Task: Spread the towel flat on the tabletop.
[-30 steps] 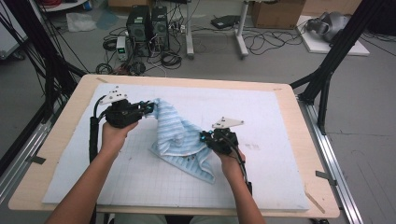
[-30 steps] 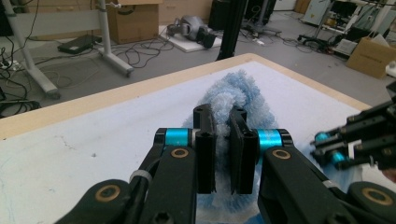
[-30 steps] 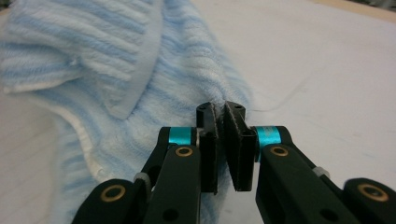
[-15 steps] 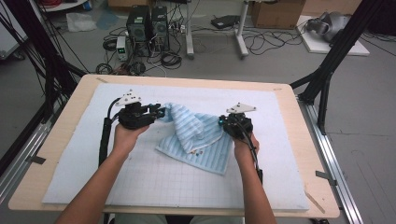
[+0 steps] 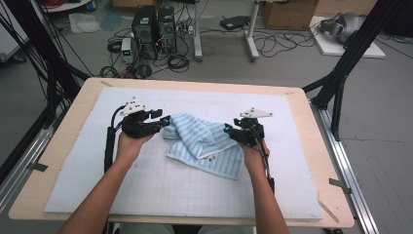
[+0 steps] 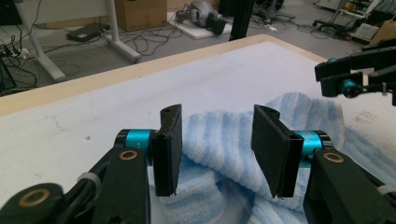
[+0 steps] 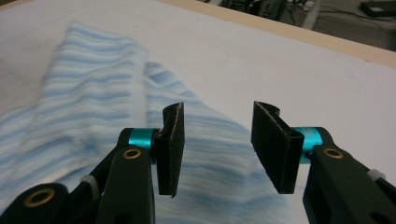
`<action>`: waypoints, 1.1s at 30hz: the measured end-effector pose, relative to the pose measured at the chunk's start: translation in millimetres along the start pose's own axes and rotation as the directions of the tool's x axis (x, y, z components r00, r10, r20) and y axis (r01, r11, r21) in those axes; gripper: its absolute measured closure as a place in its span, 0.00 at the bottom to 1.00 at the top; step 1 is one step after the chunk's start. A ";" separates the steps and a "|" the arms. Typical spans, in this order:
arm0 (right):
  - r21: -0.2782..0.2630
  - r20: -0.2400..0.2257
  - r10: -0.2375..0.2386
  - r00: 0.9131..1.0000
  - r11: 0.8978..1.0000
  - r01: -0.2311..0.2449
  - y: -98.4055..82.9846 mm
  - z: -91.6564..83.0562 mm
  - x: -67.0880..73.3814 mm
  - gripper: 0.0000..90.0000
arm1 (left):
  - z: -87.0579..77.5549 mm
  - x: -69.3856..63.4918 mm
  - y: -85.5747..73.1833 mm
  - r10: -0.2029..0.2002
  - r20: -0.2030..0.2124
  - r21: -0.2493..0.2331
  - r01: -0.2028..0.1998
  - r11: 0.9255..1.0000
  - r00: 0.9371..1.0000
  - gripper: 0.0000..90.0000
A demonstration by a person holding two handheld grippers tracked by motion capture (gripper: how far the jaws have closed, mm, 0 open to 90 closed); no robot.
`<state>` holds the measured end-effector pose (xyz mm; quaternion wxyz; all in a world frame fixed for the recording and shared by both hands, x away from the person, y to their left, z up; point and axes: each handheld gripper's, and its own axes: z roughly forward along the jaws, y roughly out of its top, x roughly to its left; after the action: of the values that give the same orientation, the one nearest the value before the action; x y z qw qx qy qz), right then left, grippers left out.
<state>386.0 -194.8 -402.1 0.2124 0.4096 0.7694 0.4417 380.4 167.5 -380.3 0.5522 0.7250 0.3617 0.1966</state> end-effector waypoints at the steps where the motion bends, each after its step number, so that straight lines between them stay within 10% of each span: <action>1: -0.001 -0.024 -0.012 1.000 1.000 0.012 0.7 1.7 3.7 0.60 | -1.6 0.9 -1.0 -0.001 0.002 -0.004 0.001 1.000 1.000 0.59; 7: 0.074 -0.172 -0.069 0.983 0.994 0.083 -1.3 27.4 27.5 0.55 | -7.6 5.1 -4.8 -0.010 0.001 -0.013 0.010 1.000 1.000 0.54; 12: 0.152 -0.186 -0.072 0.980 0.983 0.102 -5.8 50.2 38.7 0.52 | -12.7 10.6 -9.8 -0.024 -0.008 -0.023 0.024 0.999 1.000 0.52; 16: 0.188 -0.203 -0.075 0.976 0.975 0.114 -4.5 57.5 40.1 0.89 | -14.2 11.7 -12.8 -0.028 -0.013 -0.015 0.027 1.000 1.000 0.52; 33: 0.063 0.012 -0.113 0.994 0.992 0.112 45.4 25.6 -14.7 0.93 | -12.6 11.7 -19.0 -0.035 -0.010 -0.001 0.035 0.999 0.999 0.52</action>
<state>432.1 -181.4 -377.1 0.2302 0.3755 0.8029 0.4017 373.7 187.0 -395.6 0.5539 0.7174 0.3770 0.1907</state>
